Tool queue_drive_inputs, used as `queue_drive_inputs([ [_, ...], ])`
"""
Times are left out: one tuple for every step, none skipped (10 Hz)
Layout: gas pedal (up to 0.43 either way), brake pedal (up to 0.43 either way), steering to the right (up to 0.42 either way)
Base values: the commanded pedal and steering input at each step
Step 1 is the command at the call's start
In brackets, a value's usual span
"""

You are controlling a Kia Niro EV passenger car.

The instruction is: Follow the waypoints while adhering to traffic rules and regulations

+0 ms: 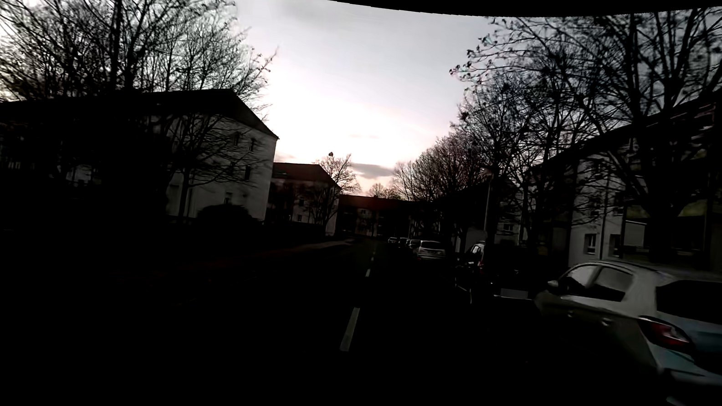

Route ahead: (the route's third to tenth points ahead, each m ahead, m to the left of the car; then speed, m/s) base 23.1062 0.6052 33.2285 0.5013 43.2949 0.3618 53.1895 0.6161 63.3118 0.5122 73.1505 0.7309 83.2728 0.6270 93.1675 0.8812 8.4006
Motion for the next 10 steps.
queue_drive_inputs([
  [0.067, 0.0, 0.005],
  [0.067, 0.0, 0.005],
  [0.067, 0.0, 0.005],
  [0.067, 0.0, 0.005],
  [0.067, 0.0, 0.005],
  [0.067, 0.0, 0.006],
  [0.067, 0.0, 0.005],
  [0.067, 0.0, 0.005],
  [0.067, 0.0, 0.005],
  [0.067, 0.0, 0.005],
])
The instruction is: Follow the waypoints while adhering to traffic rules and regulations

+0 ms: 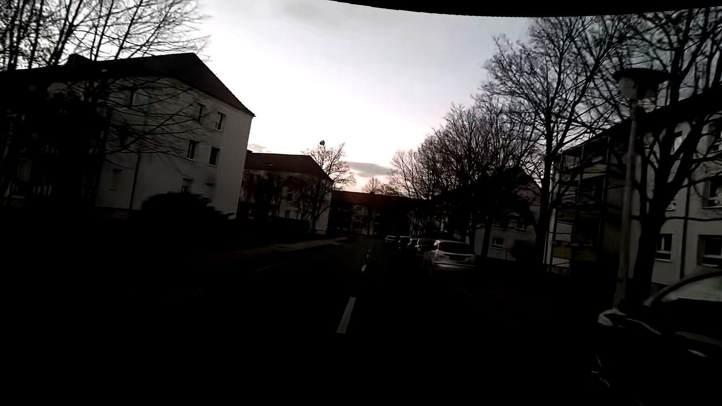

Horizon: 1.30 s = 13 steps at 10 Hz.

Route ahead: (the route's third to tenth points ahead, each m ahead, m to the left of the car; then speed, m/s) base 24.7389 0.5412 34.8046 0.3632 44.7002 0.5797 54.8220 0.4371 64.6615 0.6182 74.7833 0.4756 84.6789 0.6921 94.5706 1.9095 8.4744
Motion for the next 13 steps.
queue_drive_inputs([
  [0.067, 0.0, 0.005],
  [0.067, 0.0, 0.003],
  [0.067, 0.0, 0.001],
  [0.067, 0.0, 0.001],
  [0.067, 0.0, 0.0],
  [0.067, 0.0, 0.0],
  [0.067, 0.0, -0.001],
  [0.059, 0.0, -0.001],
  [0.059, 0.0, -0.001],
  [0.059, 0.0, -0.001],
  [0.059, 0.0, -0.001],
  [0.059, 0.0, -0.001],
  [0.059, 0.0, -0.001],
])
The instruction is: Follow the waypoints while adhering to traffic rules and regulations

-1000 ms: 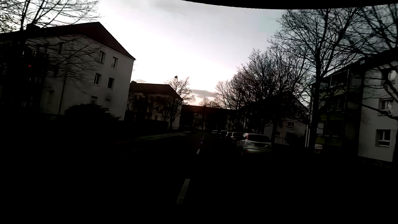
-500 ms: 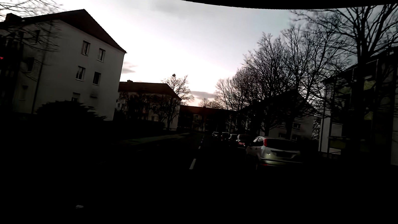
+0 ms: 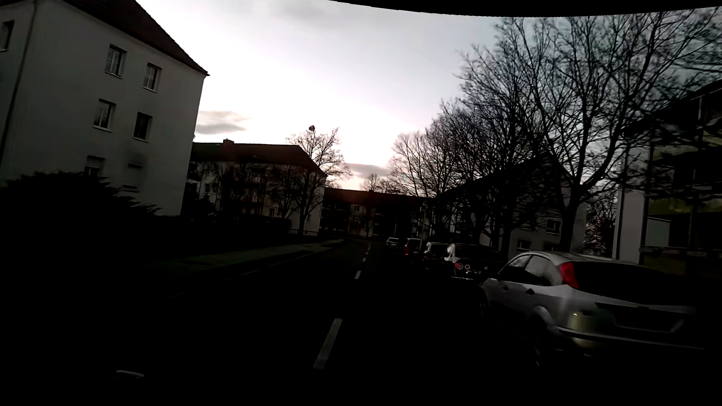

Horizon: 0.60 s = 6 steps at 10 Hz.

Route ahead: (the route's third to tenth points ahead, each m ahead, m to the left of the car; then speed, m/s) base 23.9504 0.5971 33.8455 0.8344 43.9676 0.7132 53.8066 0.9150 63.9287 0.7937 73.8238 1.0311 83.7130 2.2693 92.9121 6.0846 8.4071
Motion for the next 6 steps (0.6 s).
queue_drive_inputs([
  [0.059, 0.0, -0.001],
  [0.059, 0.0, -0.001],
  [0.059, 0.0, -0.001],
  [0.059, 0.0, -0.002],
  [0.059, 0.0, -0.002],
  [0.059, 0.0, -0.002],
])
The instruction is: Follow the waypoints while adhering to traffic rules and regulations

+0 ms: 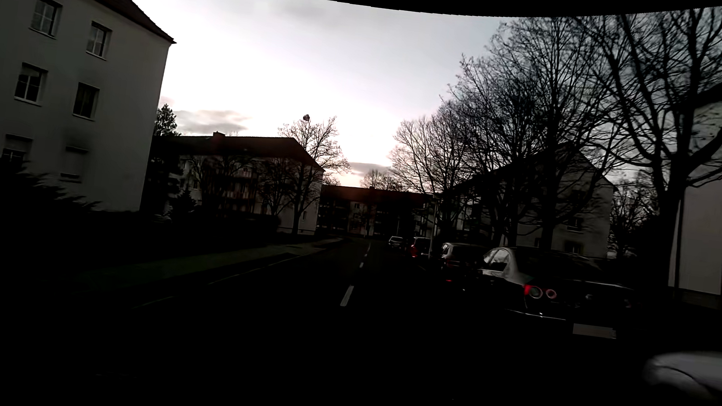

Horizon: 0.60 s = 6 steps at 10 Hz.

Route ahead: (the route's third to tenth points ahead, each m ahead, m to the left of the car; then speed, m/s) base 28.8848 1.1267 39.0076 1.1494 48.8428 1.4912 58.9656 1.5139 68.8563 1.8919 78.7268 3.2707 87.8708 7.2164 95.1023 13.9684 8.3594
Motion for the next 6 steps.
queue_drive_inputs([
  [0.059, 0.0, -0.002],
  [0.059, 0.0, -0.002],
  [0.059, 0.0, -0.002],
  [0.059, 0.0, -0.002],
  [0.059, 0.0, -0.002],
  [0.059, 0.0, -0.002],
])
